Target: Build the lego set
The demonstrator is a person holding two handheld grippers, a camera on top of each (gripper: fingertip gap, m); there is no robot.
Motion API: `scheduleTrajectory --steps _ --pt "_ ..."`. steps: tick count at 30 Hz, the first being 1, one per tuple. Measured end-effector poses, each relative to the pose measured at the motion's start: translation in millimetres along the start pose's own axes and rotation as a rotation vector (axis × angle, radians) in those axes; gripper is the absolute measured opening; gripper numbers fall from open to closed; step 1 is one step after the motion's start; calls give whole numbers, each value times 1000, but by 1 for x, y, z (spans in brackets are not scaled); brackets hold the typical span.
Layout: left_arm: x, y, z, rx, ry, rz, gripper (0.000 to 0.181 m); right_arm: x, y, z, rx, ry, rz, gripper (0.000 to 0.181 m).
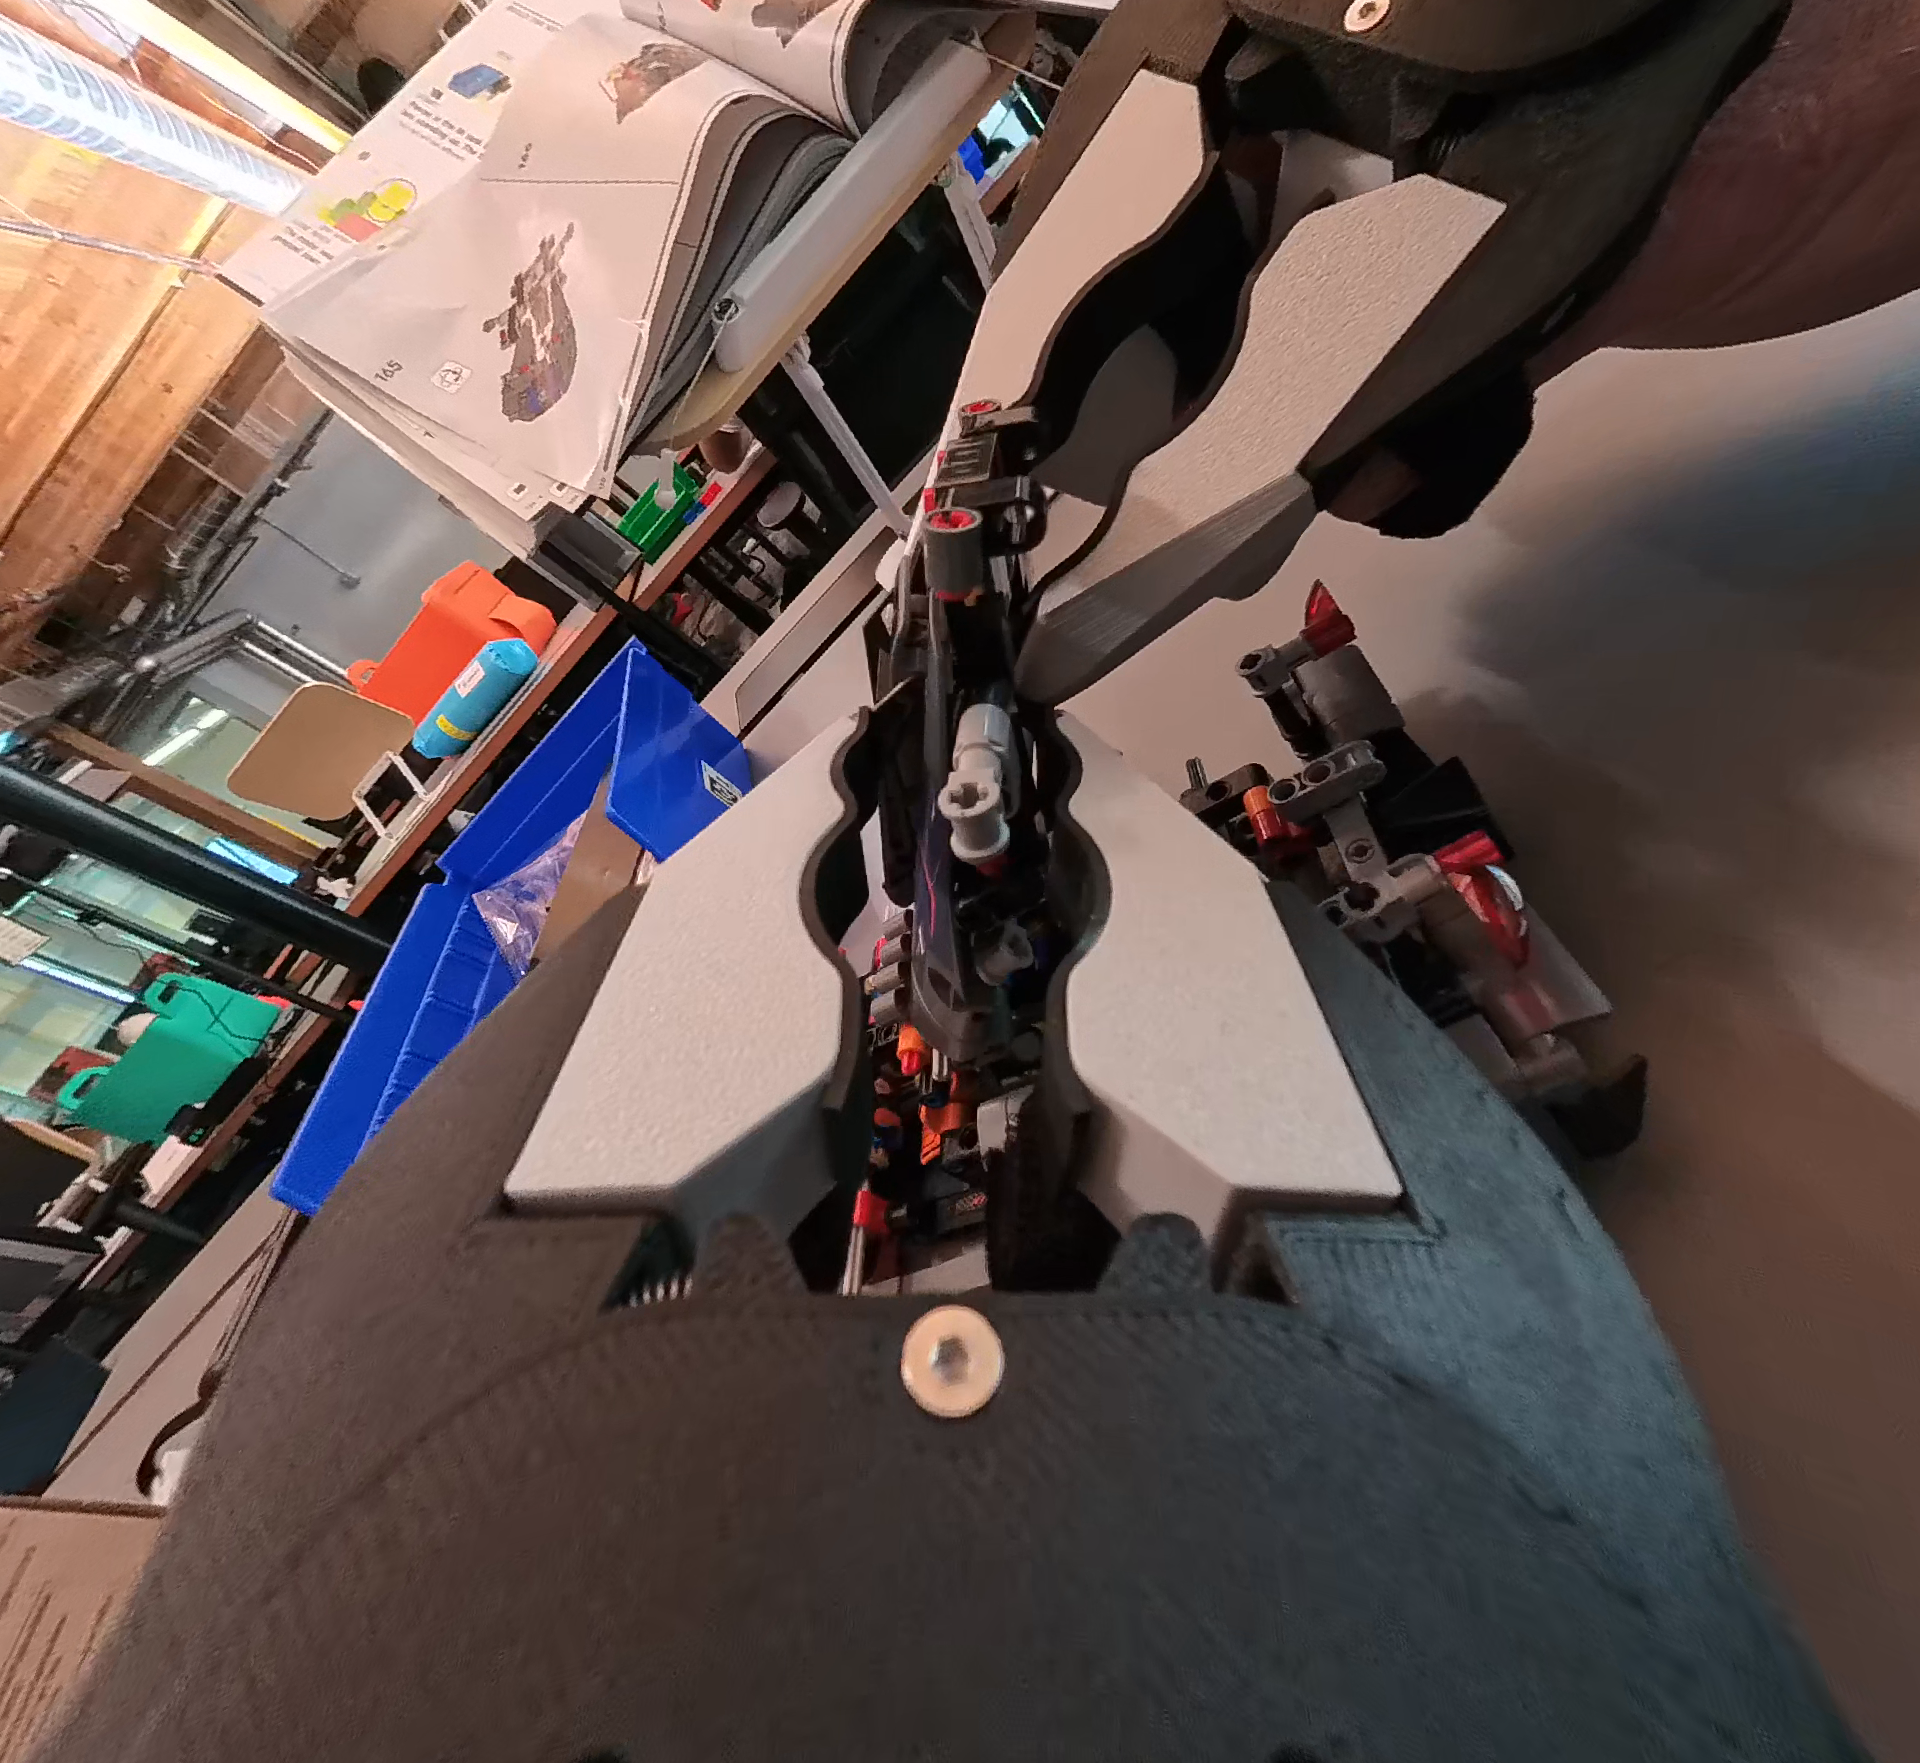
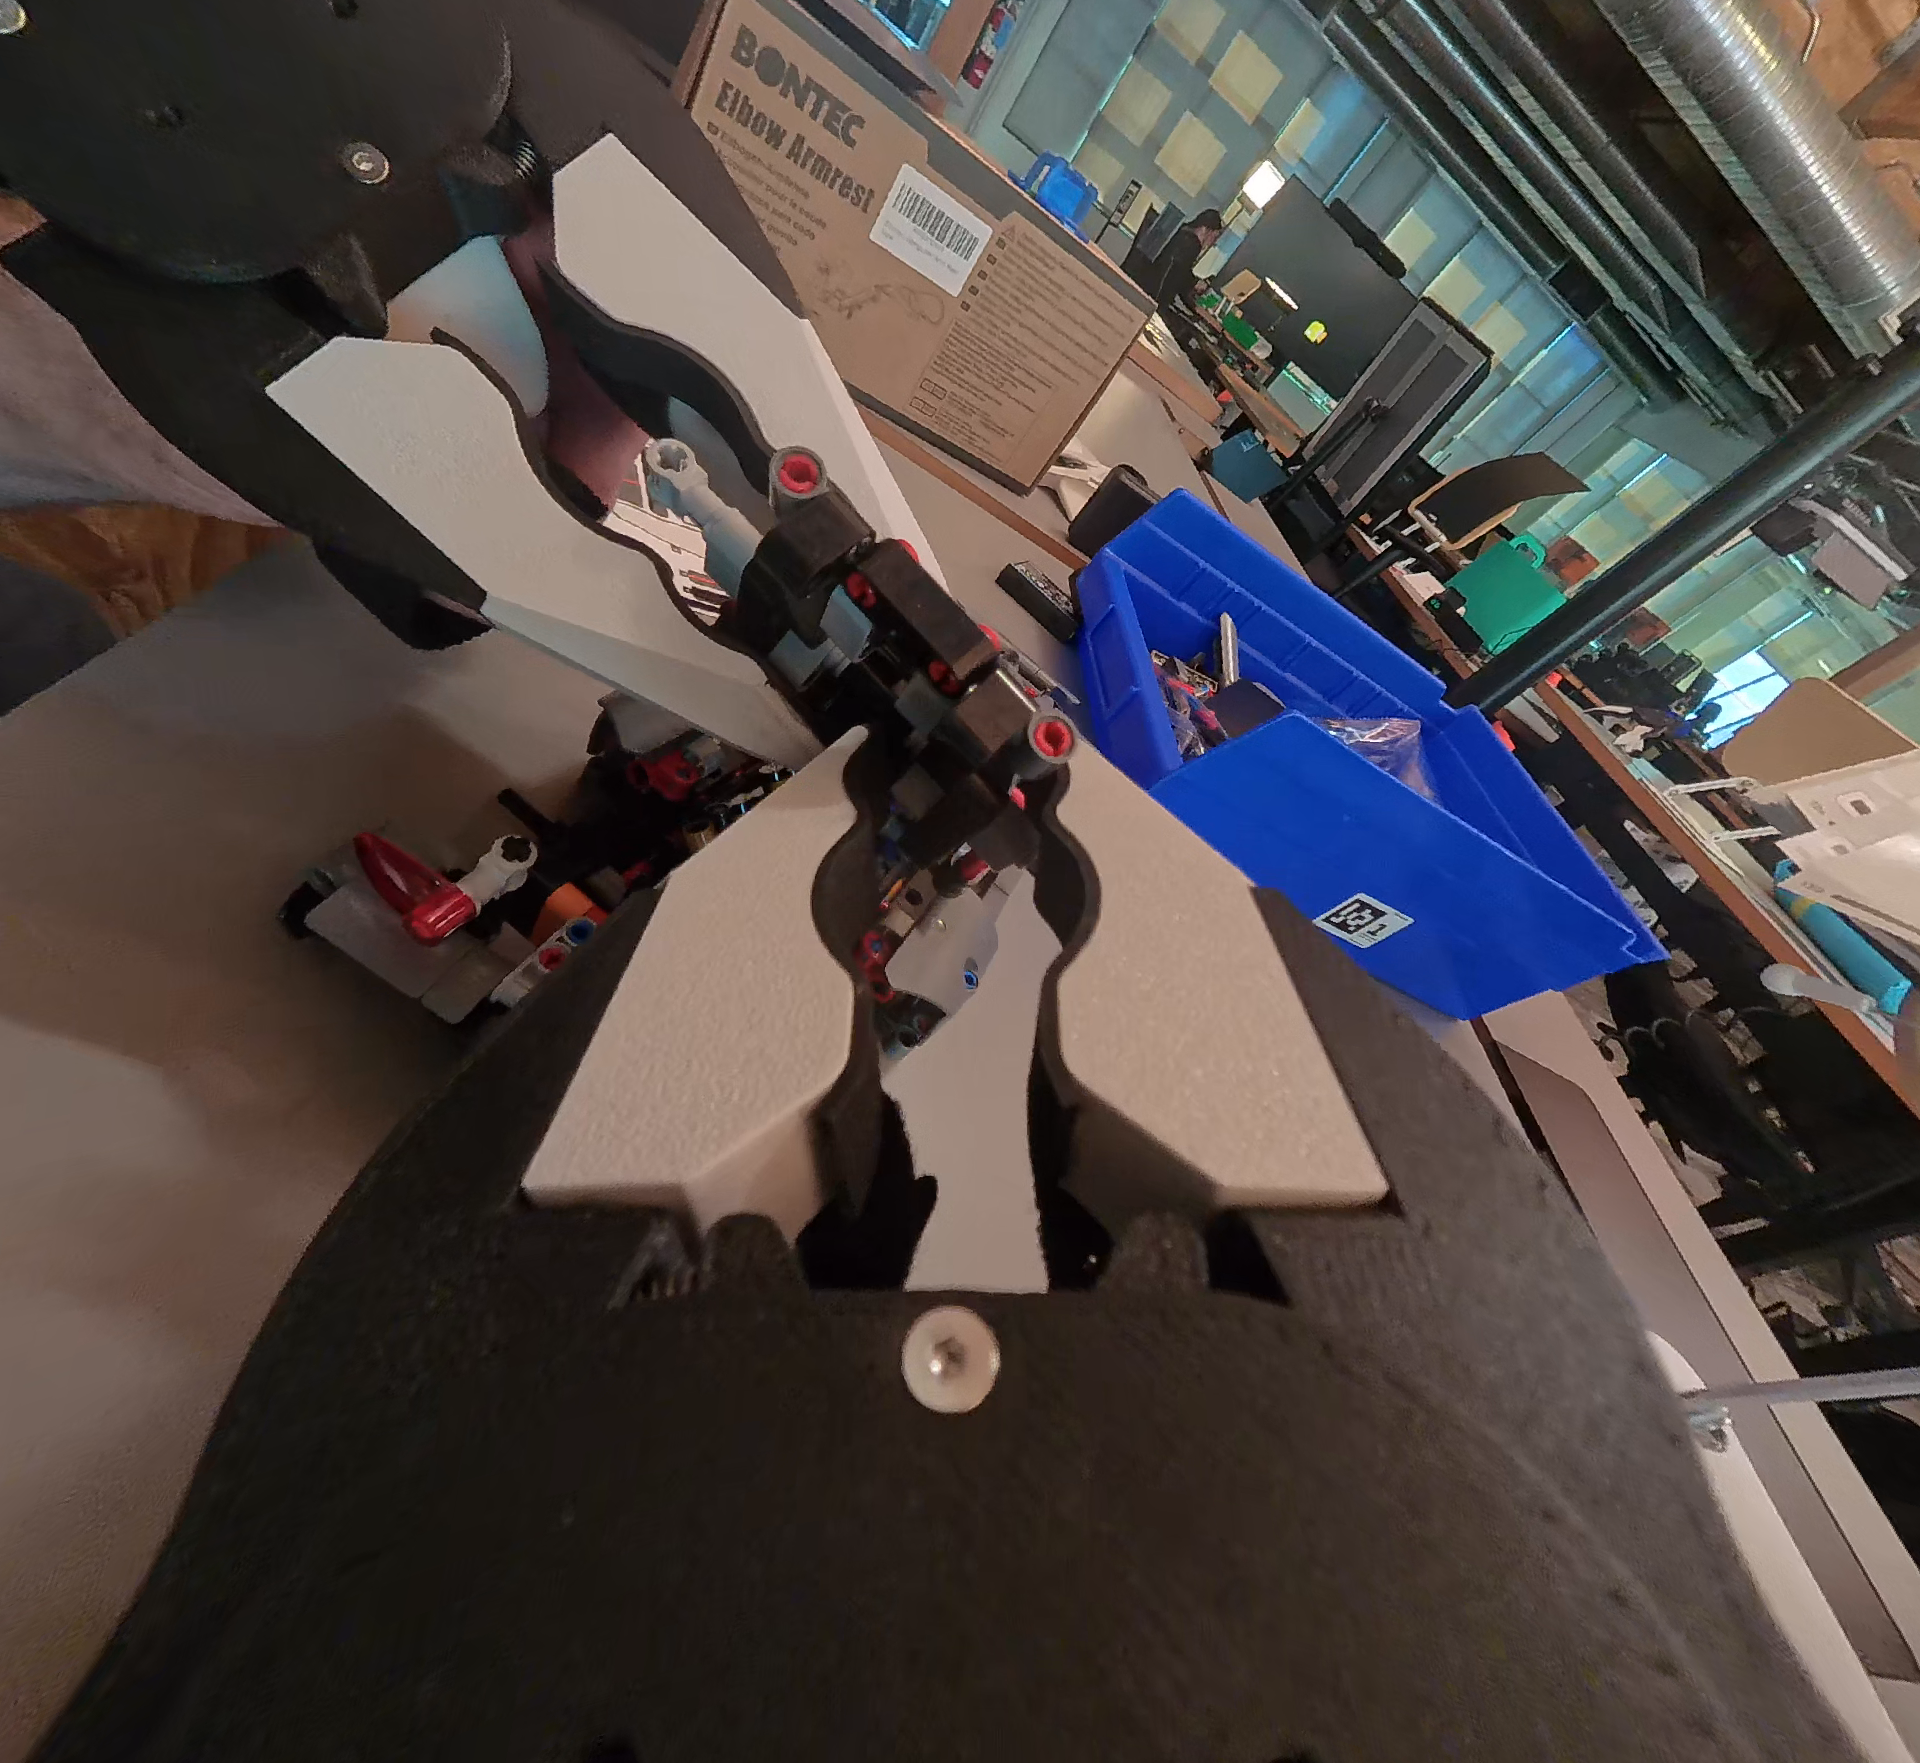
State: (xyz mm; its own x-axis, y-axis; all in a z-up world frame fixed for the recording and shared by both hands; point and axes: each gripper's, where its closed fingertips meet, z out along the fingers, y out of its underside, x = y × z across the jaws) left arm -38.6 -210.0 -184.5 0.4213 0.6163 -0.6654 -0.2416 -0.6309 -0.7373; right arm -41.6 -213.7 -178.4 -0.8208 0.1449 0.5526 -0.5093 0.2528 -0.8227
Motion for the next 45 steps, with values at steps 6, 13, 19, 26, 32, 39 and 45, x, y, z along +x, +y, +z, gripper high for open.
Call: scheduleTrajectory --steps 6,13,19,26,32,39,45 --pt "0 -1 1 16 7 -11 28 1 1 0 -7 -1 1 22" --pt "-1 -1 -1 28 12 -29 28 -1 -2 0 10 -24 12 21" --pt "0 -2 -1 33 19 -36 27 -2 -1 -2 27 -44 17 20" --pt "1 -3 0 45 25 -57 27 -1 -1 -4 36 -49 34 20" --pt "2 -4 0 48 47 -52 27 0 -2 -4 43 -55 43 20" --pt "3 -4 -2 42 75 -46 26 -2 -2 -3 26 -61 25 20" --pt "4 -3 -1 20 117 -9 27 -2 0 -4 8 -60 5 20"
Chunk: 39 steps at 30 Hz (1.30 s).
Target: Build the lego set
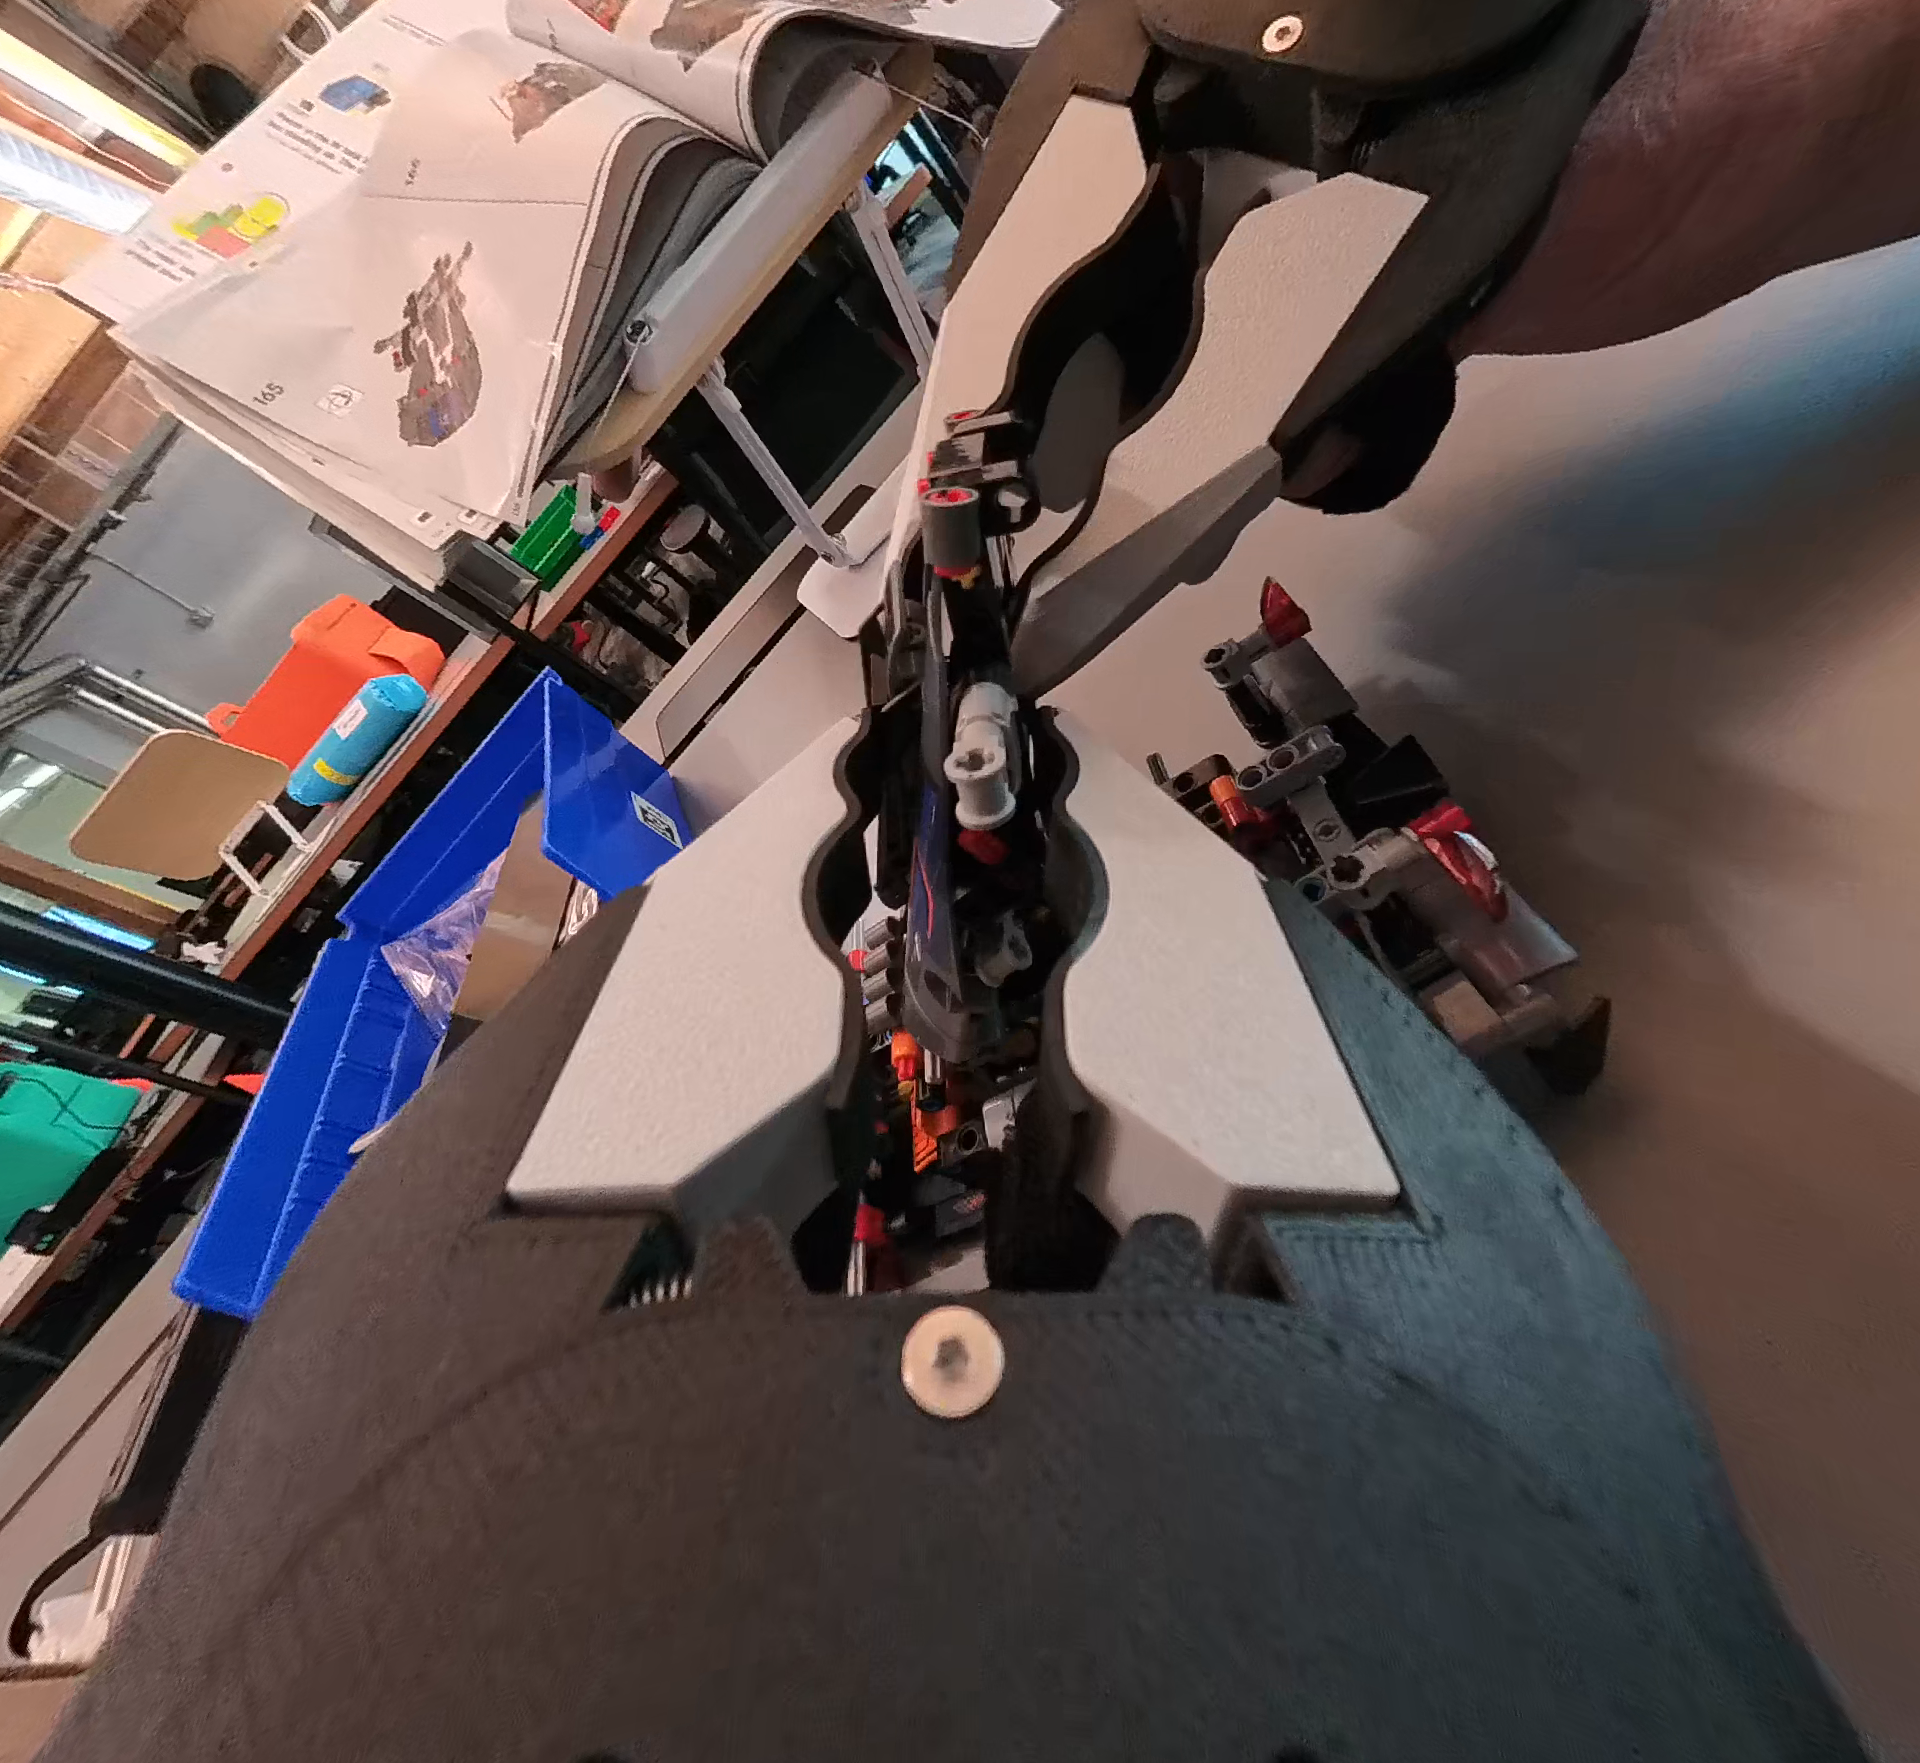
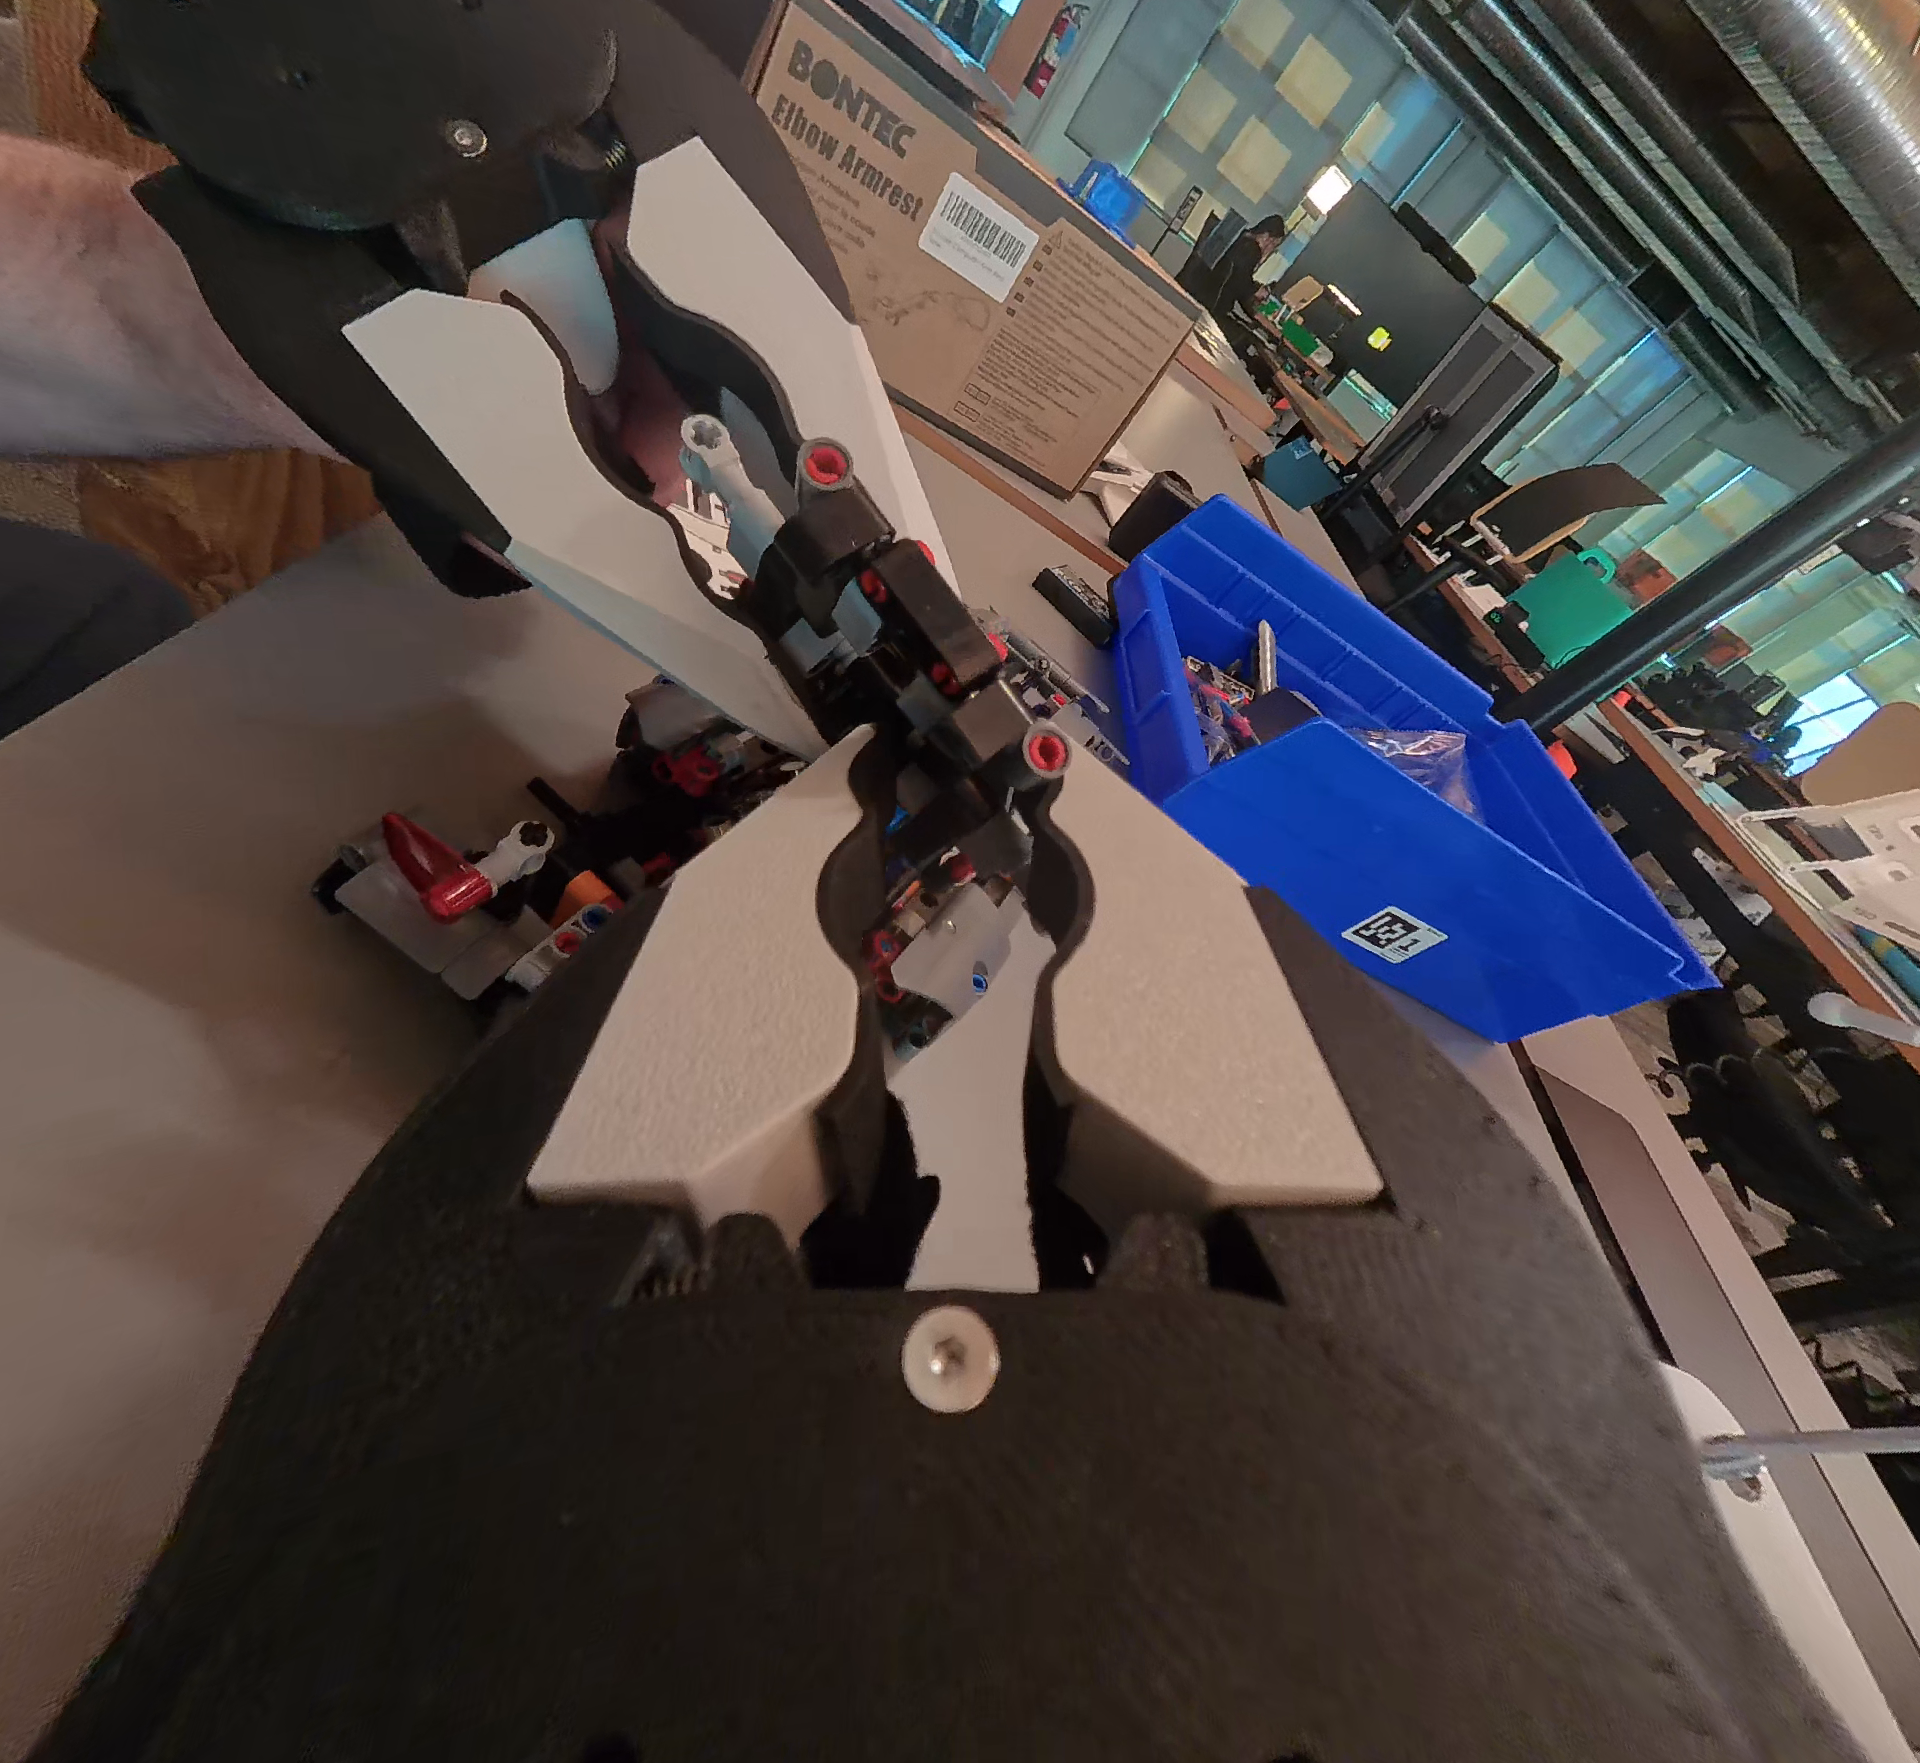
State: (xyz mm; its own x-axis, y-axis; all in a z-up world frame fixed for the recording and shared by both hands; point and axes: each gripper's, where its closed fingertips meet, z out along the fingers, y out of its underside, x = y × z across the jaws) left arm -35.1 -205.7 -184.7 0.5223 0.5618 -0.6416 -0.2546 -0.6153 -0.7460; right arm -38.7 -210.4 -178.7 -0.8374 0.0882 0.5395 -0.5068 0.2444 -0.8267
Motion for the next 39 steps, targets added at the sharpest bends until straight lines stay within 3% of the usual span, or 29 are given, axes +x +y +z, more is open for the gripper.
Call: scheduleTrajectory --steps 21,28,39 --pt "-6 1 -7 36 -82 -42 26 -1 -8 6 -84 -6 16 17" --pt "-5 3 -7 34 -71 -30 26 -3 -6 5 -54 -1 -38 21" --pt "-7 2 -8 68 -88 -91 27 -2 -11 1 23 -12 46 20"
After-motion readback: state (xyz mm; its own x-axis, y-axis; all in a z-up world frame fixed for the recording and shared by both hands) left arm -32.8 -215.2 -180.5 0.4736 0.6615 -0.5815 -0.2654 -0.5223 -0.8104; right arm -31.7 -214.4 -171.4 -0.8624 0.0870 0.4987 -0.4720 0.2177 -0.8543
